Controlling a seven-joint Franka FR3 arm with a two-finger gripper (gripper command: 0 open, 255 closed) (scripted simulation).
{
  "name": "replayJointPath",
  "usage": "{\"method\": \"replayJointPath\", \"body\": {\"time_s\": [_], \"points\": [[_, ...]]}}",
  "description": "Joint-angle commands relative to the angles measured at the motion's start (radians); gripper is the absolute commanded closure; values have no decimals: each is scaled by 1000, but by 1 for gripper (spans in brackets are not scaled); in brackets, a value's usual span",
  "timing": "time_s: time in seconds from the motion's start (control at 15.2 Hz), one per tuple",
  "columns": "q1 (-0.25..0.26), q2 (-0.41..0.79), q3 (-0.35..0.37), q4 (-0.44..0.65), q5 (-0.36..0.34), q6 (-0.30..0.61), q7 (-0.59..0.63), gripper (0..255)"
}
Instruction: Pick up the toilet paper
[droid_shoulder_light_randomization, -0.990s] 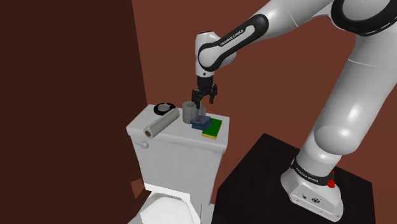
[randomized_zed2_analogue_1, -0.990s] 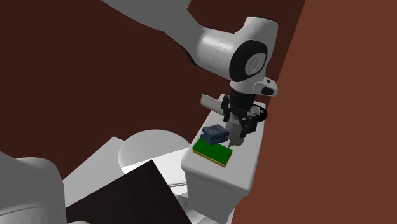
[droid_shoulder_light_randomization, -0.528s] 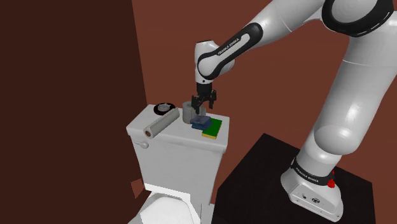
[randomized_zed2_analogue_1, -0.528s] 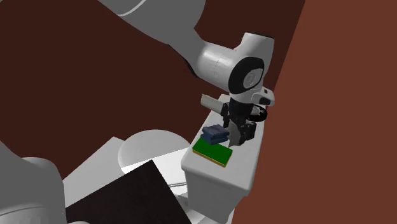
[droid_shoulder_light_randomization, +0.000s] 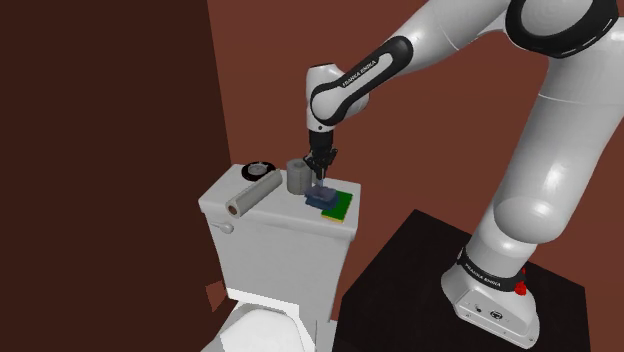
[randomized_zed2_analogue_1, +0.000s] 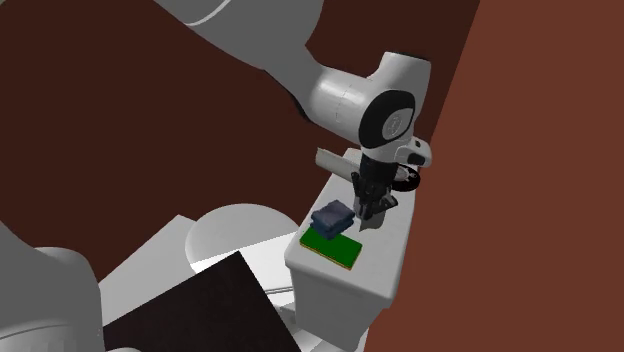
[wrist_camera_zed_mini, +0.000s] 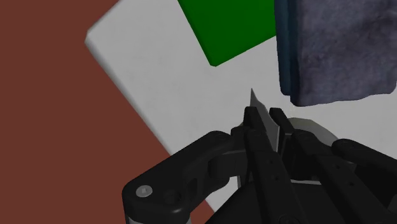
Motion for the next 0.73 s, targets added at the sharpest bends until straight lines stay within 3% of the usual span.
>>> {"method": "replayJointPath", "body": {"time_s": [0.0, 0.66], "points": [[0, 2, 0, -2, 0, 0, 0, 255], [-1, -67, 1, 50, 7, -120, -5, 255]]}}
